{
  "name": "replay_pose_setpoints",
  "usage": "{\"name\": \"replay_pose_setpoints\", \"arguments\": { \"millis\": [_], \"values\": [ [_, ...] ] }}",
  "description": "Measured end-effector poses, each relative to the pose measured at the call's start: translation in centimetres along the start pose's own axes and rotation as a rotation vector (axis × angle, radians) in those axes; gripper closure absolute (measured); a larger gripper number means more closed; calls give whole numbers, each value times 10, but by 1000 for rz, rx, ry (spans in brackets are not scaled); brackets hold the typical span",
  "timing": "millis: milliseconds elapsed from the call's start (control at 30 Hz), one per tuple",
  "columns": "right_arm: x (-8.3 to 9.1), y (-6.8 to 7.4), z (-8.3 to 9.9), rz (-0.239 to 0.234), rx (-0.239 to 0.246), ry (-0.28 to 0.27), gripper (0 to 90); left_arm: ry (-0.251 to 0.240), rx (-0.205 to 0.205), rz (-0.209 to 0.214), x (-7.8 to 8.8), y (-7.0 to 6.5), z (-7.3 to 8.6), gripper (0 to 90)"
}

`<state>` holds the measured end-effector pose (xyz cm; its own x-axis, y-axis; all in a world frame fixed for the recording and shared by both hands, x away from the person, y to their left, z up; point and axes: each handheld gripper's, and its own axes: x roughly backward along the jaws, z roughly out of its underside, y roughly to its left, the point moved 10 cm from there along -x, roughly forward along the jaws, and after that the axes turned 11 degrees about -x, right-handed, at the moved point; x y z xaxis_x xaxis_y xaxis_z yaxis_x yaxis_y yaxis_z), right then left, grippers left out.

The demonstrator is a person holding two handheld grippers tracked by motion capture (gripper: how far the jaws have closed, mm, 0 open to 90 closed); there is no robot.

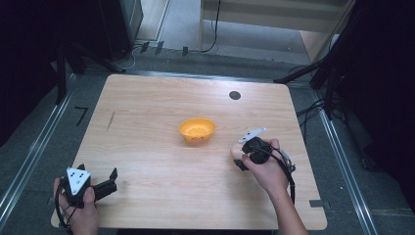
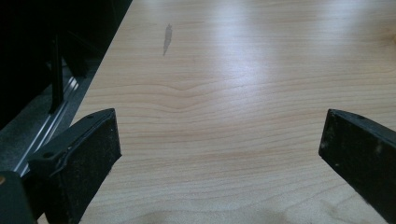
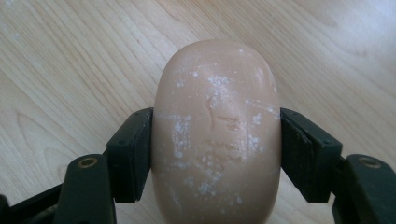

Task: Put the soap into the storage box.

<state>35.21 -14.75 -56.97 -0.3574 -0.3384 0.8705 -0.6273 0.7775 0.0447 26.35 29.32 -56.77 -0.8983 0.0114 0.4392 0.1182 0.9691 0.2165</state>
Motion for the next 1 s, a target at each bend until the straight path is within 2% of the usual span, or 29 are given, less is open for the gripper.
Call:
{"name": "replay_pose_setpoints", "arguments": {
  "millis": [67, 333, 600, 700, 833, 900, 1000],
  "values": [
    [2, 0, -5, 1, 42, 0, 333, 2, 0, 0, 0, 0, 0, 0],
    [7, 0, -24, 2, 141, 1, 333, 7, -6, 4, 0, 0, 0, 0],
    [13, 2, -47, -33, 223, -4, 333, 9, -6, 3, 0, 0, 1, 0],
    [15, 3, -55, -61, 257, -3, 334, 8, -7, 5, 0, -1, 0, 0],
    [14, 2, -65, -70, 290, -1, 333, 8, -6, 4, 0, 0, 1, 0],
    [14, 3, -69, -76, 292, -3, 333, 9, -7, 5, 0, -1, 1, 0],
    [12, 6, -74, -98, 333, 3, 333, 10, -6, 5, -1, -1, 1, 0]
  ]
}}
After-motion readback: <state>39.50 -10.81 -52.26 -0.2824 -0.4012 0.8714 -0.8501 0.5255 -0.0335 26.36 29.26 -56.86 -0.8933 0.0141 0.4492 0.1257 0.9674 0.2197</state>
